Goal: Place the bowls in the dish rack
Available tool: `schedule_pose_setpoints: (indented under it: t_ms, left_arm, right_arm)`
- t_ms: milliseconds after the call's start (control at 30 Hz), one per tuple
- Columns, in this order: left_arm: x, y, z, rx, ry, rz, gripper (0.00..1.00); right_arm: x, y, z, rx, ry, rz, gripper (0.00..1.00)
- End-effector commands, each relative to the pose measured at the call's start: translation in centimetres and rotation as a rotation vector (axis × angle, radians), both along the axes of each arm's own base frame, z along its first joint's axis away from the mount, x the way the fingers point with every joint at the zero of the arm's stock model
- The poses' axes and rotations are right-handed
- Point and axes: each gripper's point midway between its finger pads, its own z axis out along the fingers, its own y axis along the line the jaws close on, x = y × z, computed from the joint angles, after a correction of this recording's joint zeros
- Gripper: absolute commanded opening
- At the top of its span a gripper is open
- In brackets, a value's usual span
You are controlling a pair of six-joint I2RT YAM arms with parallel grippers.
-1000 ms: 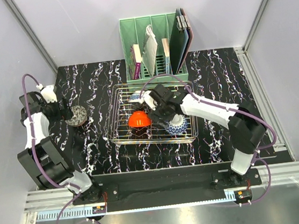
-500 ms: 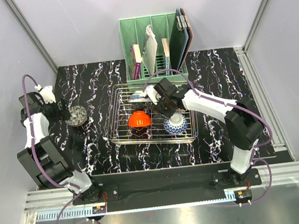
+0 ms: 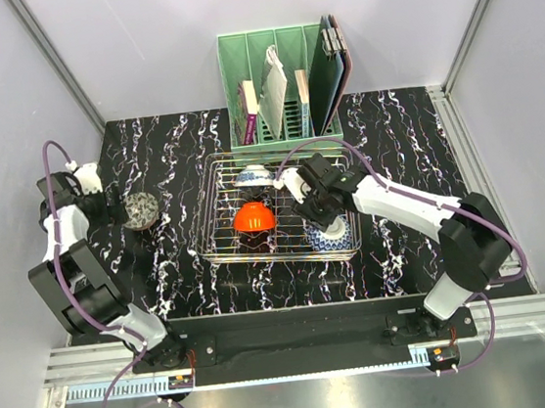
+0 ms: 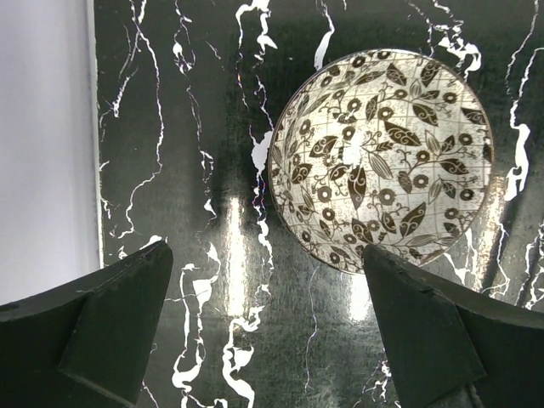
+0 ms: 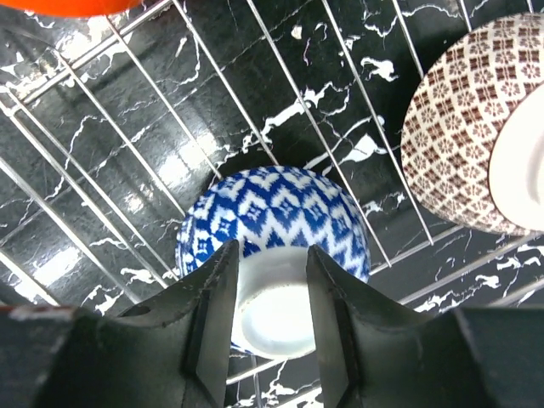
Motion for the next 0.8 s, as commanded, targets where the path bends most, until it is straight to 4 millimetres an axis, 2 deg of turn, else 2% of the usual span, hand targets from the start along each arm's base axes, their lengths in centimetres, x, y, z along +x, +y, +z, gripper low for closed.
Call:
schedule_pose_setpoints:
  t_ms: [0, 100, 133, 233, 300, 467, 667, 733, 767]
  left_arm:
    - [0.9, 1.5, 0.3, 0.049, -0.025, 0.018, 0.99]
    - [1.0, 1.9, 0.0, 0.053, -0.013, 0.035, 0.99]
    - [1.1, 2.1, 0.0, 0.055, -0.013, 0.039, 0.99]
    - [1.3, 2.5, -0.3, 0.06, 0.0, 0.049, 0.99]
    - [1.2, 2.5, -0.5, 0.059, 0.009, 0.054, 0.99]
    - [1.0, 2.0, -1.6, 0.05, 0.029, 0.026, 0.99]
    - [1.5, 2.9, -3.5, 0.065, 0.068, 0.042, 0.99]
    - [1.6, 3.1, -4.0, 0.08, 0.08, 0.048, 0.96]
    - [1.9, 3.2, -4.3, 0.092, 0.083, 0.05, 0.92]
  right_arm:
    - [-1.1, -1.4, 1.0, -0.021, 0.001, -0.016, 0.5]
    - [-0.5, -0.4, 3.0, 0.03, -0.02, 0.001, 0.67]
    - [-0.4, -0.1, 3.6, 0.04, -0.028, 0.008, 0.77]
    - [0.3, 0.5, 5.9, 0.067, -0.069, 0.032, 0.9]
    - [0.7, 0.6, 7.5, 0.083, -0.109, 0.04, 0.95]
    - [1.4, 0.4, 10.0, 0.089, -0.178, 0.044, 0.99]
    - [1.5, 0.5, 12.0, 0.106, -0.196, 0.052, 1.0]
    - [1.6, 0.6, 12.7, 0.118, -0.206, 0.047, 1.0]
    - [1.5, 0.7, 12.8, 0.124, -0.201, 0.05, 1.0]
